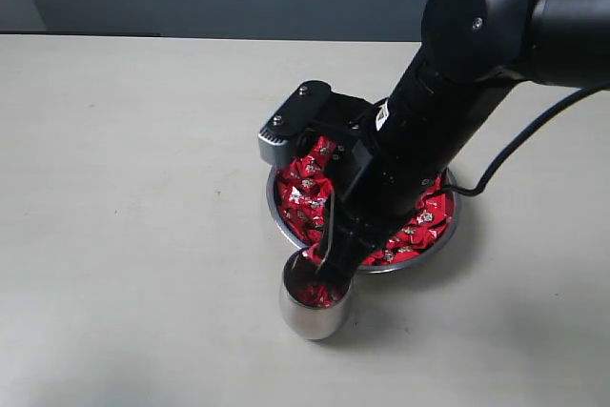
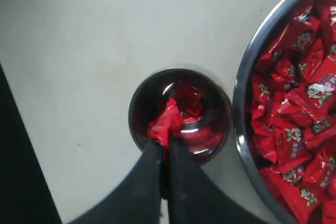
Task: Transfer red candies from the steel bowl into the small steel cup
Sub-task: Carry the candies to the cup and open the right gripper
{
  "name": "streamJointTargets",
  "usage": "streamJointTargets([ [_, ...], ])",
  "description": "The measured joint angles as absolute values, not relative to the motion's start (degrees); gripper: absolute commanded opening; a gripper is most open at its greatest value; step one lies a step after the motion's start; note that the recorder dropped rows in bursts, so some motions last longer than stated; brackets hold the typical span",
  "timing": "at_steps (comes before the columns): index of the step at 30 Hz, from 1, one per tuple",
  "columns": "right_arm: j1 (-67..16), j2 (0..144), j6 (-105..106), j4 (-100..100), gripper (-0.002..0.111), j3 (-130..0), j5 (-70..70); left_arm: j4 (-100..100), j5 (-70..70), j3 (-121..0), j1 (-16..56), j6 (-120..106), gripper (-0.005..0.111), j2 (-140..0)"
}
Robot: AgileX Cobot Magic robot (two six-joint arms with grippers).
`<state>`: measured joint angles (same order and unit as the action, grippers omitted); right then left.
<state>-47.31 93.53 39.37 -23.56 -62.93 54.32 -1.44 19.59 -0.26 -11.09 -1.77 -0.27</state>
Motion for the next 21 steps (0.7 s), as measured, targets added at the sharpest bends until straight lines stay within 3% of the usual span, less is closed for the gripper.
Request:
streamJointTargets([
  [7, -47.4, 93.5, 39.0, -25.5, 0.0, -62.9, 57.2, -1.4, 19.6, -0.3, -11.1, -1.8, 0.0, -0.3],
  [12, -47.4, 93.5, 38.8, -25.8, 0.032, -62.9, 56.8, -1.4, 19.6, -0.3, -11.1, -1.8, 0.0, -0.3],
  [21, -47.4, 93.5, 38.8, -25.8, 0.033, -62.9, 55.9, -1.4, 19.6, -0.3, -11.1, -1.8, 0.0, -0.3],
])
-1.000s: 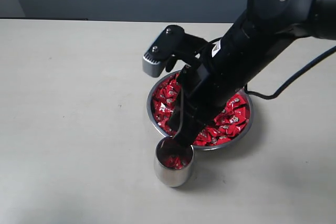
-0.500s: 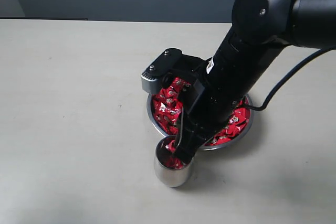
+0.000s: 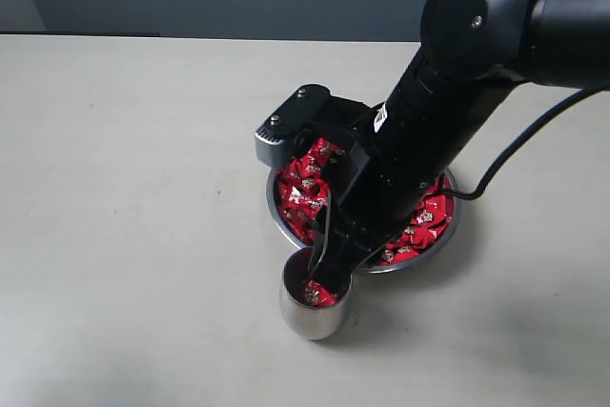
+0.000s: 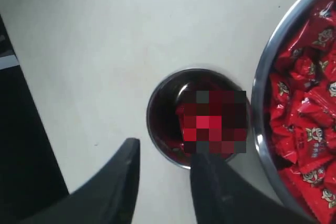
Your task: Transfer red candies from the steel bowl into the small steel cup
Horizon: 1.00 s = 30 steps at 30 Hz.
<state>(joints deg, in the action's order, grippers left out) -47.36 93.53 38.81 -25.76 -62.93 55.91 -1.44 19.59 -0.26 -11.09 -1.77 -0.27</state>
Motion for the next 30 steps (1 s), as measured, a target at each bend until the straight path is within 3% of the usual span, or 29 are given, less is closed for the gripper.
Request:
streamJointTargets([
  [8, -47.4, 93.3, 31.3, -14.3, 0.033, -62.9, 49.7, -1.4, 19.6, -0.3, -11.1, -1.8, 0.0, -0.3],
  [18, -47.4, 92.8, 1.0, 10.7, 0.033, -62.9, 35.0, -1.4, 19.6, -0.3, -11.1, -1.8, 0.0, -0.3],
  [24, -47.4, 92.9, -27.2, 33.5, 0.033, -62.9, 37.7, -1.4, 19.6, -0.3, -11.1, -1.8, 0.0, -0.3],
  [30, -43.2, 95.6, -34.5, 34.6, 0.033, -62.9, 39.0, -1.4, 19.6, -0.3, -11.1, -1.8, 0.0, -0.3],
])
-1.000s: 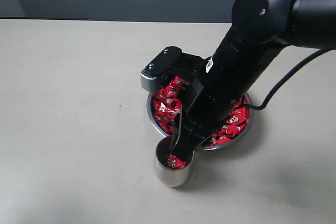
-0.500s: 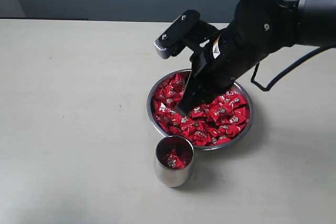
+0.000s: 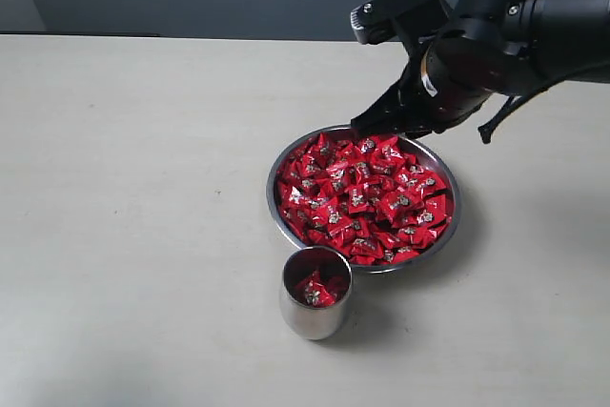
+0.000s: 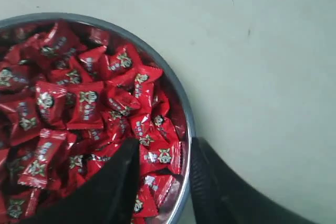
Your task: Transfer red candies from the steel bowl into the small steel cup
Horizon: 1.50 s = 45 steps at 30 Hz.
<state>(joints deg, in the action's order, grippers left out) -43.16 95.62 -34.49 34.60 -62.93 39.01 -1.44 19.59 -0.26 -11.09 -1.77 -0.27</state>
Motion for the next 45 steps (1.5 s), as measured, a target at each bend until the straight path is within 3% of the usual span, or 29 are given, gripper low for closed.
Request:
streamJointTargets([
  [6, -38.6, 99.0, -32.9, 27.8, 0.033, -62.9, 39.1, -1.4, 19.6, -0.3, -11.1, -1.8, 0.0, -0.3],
  [33, -38.5, 99.1, -27.0, 10.5, 0.033, -63.5, 40.9, -1.4, 19.6, -0.3, -11.1, -1.8, 0.0, -0.3],
  [45, -38.5, 109.6, -19.0, -1.2, 0.033, -76.1, 42.5, -1.4, 19.6, -0.3, -11.1, -1.8, 0.0, -0.3],
])
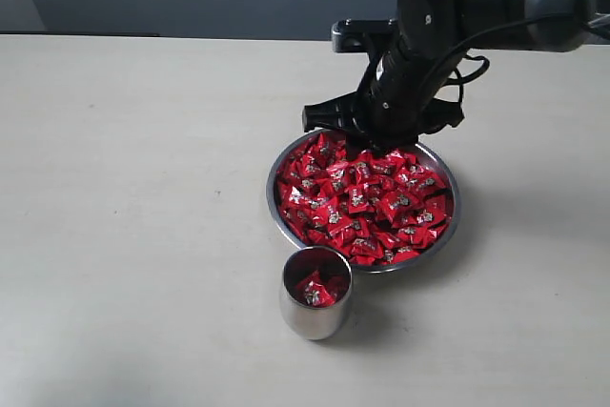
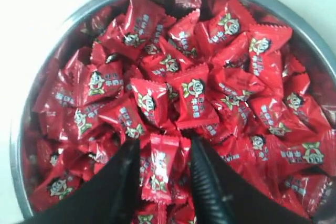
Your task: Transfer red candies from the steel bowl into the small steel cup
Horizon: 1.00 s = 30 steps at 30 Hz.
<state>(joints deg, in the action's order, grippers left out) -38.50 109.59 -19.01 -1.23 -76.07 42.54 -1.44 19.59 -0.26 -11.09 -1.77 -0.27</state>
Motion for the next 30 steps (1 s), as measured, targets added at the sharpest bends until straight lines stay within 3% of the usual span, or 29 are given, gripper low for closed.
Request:
streamJointTargets([
  [30, -38.5, 118.7, -13.9, -6.6, 0.033, -80.5, 49.8, -1.4, 19.6, -0.3, -11.1, -1.8, 0.0, -0.3],
])
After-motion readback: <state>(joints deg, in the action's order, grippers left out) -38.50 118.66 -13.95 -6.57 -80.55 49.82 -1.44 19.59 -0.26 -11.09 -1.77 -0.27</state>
